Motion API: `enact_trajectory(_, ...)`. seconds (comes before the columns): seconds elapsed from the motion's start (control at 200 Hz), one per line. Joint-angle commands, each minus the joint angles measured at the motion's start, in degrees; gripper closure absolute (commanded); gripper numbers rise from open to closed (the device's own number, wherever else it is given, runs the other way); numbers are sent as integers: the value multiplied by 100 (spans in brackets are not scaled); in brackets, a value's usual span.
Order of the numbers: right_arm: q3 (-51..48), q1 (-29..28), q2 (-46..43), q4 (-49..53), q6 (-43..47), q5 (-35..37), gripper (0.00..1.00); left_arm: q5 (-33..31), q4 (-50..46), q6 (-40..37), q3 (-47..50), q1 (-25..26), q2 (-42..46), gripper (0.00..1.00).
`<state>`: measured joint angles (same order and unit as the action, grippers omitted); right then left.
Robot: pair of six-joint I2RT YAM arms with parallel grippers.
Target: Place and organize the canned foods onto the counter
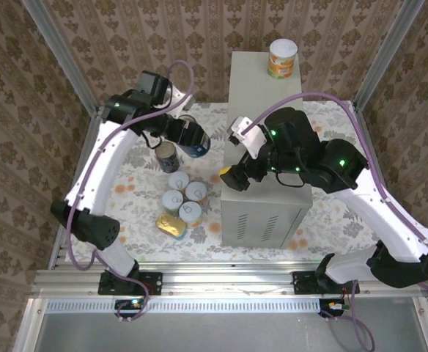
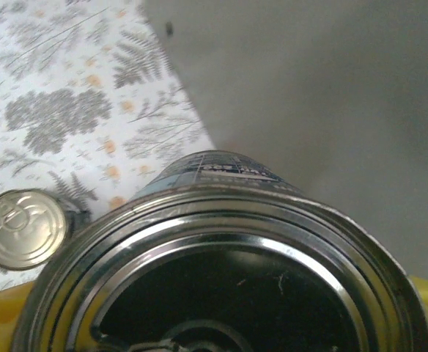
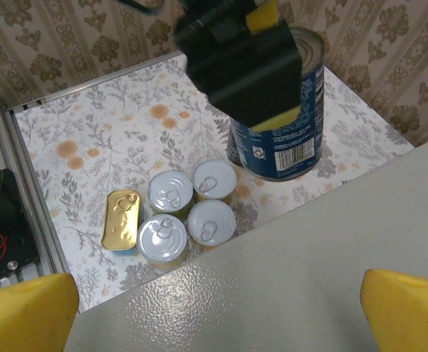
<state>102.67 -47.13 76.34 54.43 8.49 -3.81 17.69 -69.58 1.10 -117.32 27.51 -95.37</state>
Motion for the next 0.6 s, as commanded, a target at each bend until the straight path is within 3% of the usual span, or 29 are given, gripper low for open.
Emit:
enact_trajectory(0.0, -327, -26, -218, -516, 135, -217, 0, 990, -18, -460, -534, 53, 586, 100)
enact_trajectory(0.185, -903, -29, -531, -1136, 379, -564, 0, 1603, -17, -620, -599, 96, 973, 100)
enact_trajectory(0.6, -935, -36, -434, -1592, 567, -1009, 0, 2667, 58, -833, -652, 287, 1576, 100)
